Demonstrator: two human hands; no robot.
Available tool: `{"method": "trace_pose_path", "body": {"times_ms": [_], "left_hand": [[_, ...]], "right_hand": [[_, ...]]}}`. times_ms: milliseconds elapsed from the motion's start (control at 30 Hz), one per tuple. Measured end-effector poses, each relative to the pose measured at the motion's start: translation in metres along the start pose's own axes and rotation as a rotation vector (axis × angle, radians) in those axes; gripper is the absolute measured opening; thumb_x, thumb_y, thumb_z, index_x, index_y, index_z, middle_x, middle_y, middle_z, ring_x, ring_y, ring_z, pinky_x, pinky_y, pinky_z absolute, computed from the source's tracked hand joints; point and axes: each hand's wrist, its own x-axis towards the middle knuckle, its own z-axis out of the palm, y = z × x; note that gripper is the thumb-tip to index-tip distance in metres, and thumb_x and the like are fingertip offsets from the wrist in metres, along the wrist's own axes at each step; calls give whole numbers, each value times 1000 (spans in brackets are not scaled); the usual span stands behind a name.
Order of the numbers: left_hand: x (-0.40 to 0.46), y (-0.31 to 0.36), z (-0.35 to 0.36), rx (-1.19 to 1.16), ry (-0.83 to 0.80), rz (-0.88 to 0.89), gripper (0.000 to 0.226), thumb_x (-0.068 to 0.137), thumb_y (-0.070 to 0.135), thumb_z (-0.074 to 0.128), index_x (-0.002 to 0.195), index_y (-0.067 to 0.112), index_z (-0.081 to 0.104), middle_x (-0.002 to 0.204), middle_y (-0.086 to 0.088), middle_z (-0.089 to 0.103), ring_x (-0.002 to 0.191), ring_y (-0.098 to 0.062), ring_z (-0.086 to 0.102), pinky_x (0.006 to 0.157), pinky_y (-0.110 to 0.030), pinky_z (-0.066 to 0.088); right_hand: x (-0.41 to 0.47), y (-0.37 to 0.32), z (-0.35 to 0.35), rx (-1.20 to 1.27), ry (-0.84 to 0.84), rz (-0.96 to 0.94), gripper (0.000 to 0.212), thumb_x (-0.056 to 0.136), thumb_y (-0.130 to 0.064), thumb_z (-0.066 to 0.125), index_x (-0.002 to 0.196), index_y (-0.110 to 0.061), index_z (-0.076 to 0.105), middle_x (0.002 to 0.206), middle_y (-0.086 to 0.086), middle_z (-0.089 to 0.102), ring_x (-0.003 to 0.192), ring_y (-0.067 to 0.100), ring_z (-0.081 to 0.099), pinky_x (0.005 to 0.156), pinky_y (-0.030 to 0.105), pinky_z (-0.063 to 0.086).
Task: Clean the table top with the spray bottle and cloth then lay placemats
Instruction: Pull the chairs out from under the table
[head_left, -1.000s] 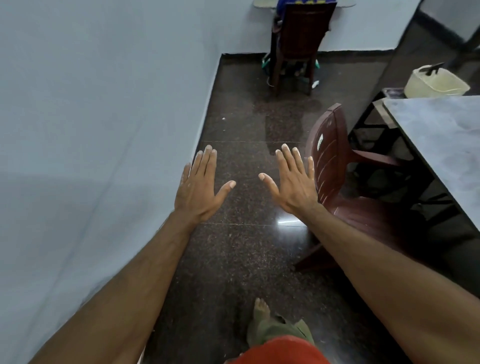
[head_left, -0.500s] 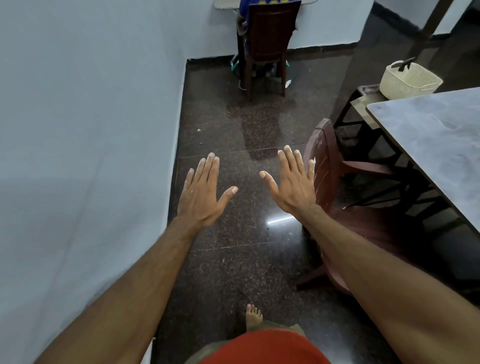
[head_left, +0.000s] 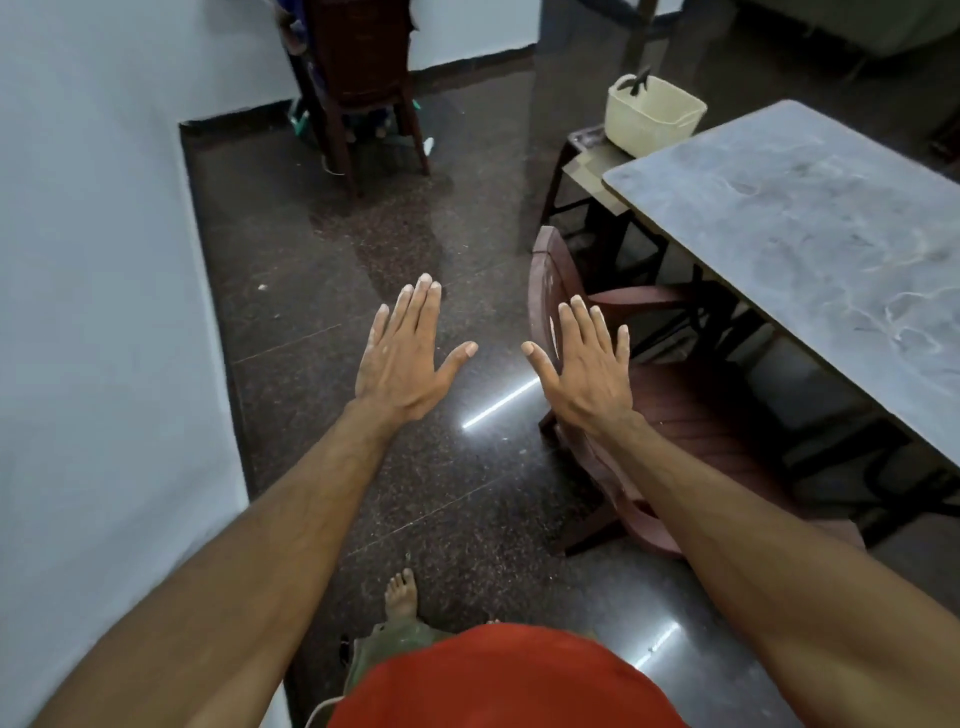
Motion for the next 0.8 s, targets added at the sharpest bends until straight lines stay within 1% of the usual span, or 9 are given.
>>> {"method": "trace_pose_path", "body": {"times_ms": [67,200,367,467,533,667,800], "left_hand": [[19,-6,0,-17,-11,54,86,96,66,28,159,13,2,167,-1,-3,154,-17,-3,124,-40,-1],[57,-21,-3,-38,-51,179,87,94,67,24,159,13,2,167,-1,-3,154,-17,-3,125,-41,-1],[90,-36,-2,-49,-104,340,94,89,74,15,159,12,3,167,-2,-2,154,-18,-3,125,-42,0],[107,-39,3,-46,-147,427,97,86,76,10,159,12,3,167,-2,-2,154,-18,-2,125,-43,1],[116,-38,8,-53,-164,481,96,87,76,11,159,12,2,167,-2,-2,154,-18,-3,125,-43,1],[137,-26,20,-74,-179,580,90,93,72,19,159,13,2,167,-2,-2,154,-17,-3,125,-44,1],[159,-10,32,-95,-188,640,88,95,69,24,159,12,3,167,-3,-1,154,-18,-3,125,-42,-1]], "right_hand": [[3,4,1,9,14,65,83,96,-70,23,158,-16,16,167,1,7,153,20,0,121,50,-7],[8,-3,9,14,58,221,83,96,-70,23,158,-16,16,167,1,7,153,20,1,122,51,-5],[10,-23,14,72,118,382,84,95,-71,22,158,-15,17,167,2,9,153,21,3,122,52,-4],[5,-27,16,69,184,495,80,97,-67,24,157,-15,20,166,2,12,153,22,6,122,53,0],[1,-28,19,70,201,567,79,98,-67,25,157,-15,20,166,2,12,153,23,8,122,53,2],[-10,-20,22,110,210,706,79,97,-67,26,157,-16,19,166,1,11,153,22,9,123,51,5],[-16,-5,28,205,235,889,79,97,-67,31,155,-14,24,165,4,16,151,24,17,120,55,15]]}}
